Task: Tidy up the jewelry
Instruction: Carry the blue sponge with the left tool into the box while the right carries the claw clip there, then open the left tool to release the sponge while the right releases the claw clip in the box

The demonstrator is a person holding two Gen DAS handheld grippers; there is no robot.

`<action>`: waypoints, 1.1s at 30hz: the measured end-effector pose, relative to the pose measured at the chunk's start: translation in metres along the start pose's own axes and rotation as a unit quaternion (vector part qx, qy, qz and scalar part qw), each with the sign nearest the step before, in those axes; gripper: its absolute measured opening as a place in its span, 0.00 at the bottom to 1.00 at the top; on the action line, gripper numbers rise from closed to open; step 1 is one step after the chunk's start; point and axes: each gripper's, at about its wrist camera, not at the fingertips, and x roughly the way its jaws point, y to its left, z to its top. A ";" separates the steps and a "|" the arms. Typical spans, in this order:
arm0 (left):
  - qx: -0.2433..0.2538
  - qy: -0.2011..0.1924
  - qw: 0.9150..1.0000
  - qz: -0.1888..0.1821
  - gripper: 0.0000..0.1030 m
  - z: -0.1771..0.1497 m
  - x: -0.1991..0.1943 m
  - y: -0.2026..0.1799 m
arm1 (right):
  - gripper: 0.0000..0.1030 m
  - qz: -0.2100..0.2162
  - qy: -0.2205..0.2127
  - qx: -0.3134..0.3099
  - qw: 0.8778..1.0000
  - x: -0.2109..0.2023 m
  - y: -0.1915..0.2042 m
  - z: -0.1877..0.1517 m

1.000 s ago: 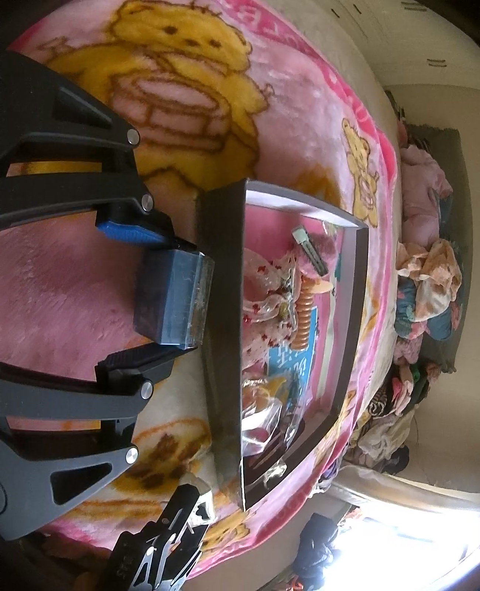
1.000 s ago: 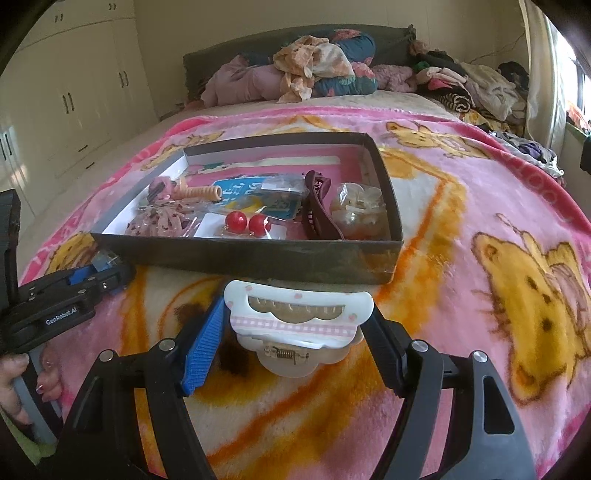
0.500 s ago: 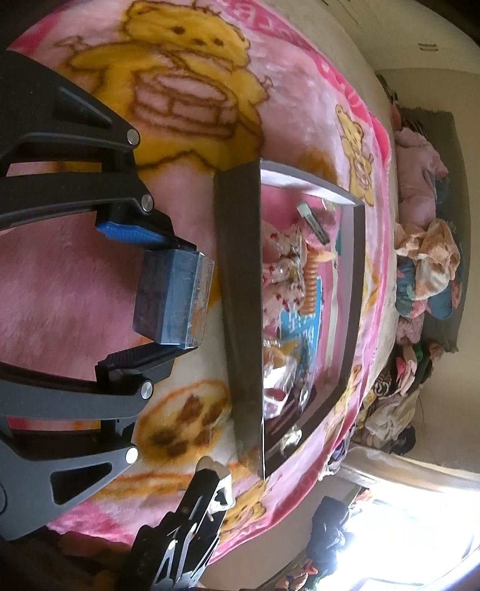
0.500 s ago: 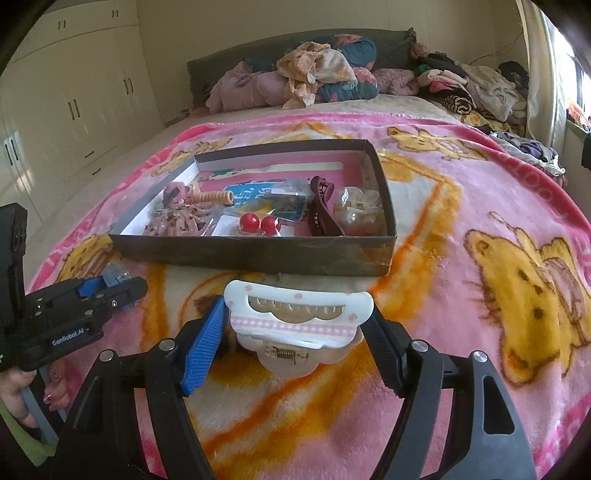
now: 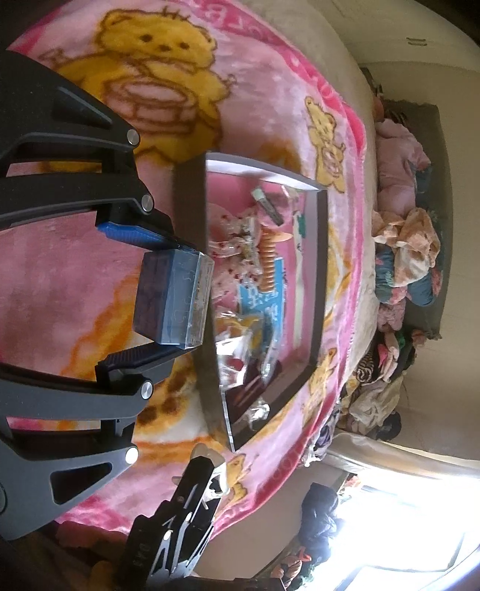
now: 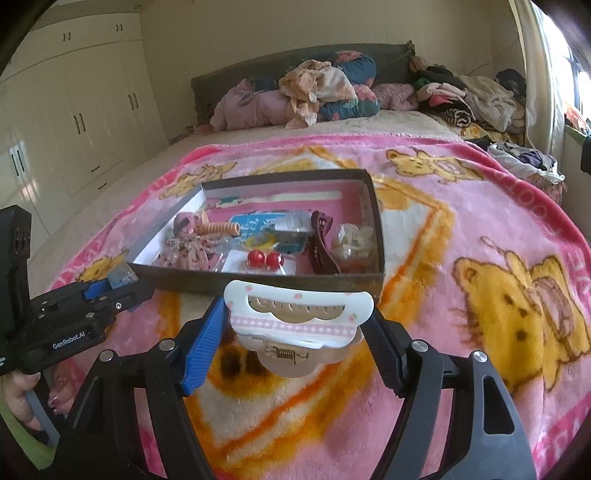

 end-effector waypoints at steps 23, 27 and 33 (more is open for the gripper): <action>-0.010 -0.019 1.000 0.012 0.36 0.051 0.034 0.011 | 0.68 -0.014 0.002 -0.022 1.000 0.049 -0.008 0.047; -0.011 -0.012 1.000 0.015 0.36 0.055 0.047 0.013 | 0.68 -0.015 0.006 -0.028 0.999 0.062 -0.009 0.054; -0.011 0.001 1.000 0.020 0.36 0.055 0.064 0.015 | 0.68 -0.020 0.026 -0.034 0.999 0.086 -0.010 0.056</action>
